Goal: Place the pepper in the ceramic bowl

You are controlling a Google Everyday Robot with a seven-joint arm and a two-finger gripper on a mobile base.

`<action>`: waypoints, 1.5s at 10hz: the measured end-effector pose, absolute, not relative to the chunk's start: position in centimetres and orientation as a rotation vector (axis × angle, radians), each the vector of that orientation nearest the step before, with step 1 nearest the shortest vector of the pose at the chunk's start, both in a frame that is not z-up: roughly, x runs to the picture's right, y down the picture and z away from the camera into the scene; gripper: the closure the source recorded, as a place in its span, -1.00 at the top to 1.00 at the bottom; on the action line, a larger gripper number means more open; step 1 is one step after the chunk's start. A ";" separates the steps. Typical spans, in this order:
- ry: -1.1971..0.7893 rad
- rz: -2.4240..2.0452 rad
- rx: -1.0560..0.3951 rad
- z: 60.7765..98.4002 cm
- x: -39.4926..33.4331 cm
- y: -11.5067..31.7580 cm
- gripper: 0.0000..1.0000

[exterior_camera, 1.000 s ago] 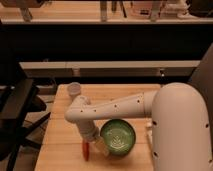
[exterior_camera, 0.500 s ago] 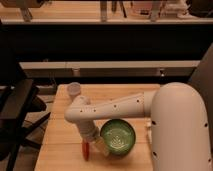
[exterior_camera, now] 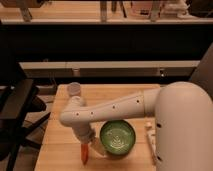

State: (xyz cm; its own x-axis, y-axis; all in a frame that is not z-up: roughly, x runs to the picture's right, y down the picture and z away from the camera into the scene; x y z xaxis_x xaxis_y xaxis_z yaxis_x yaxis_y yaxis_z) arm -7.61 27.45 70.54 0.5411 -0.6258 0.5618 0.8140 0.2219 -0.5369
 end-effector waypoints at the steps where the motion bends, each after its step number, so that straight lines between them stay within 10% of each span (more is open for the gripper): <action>1: -0.262 -1.038 -0.842 69.0 -9.6 26.4 0.60; 15: -0.516 -1.137 -0.731 74.4 -12.0 31.7 0.60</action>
State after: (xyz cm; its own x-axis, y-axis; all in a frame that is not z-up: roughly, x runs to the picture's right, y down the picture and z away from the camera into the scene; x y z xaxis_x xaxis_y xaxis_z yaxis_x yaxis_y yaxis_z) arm -12.05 31.68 74.40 0.3476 -0.6217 0.7020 0.9376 0.2354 -0.2558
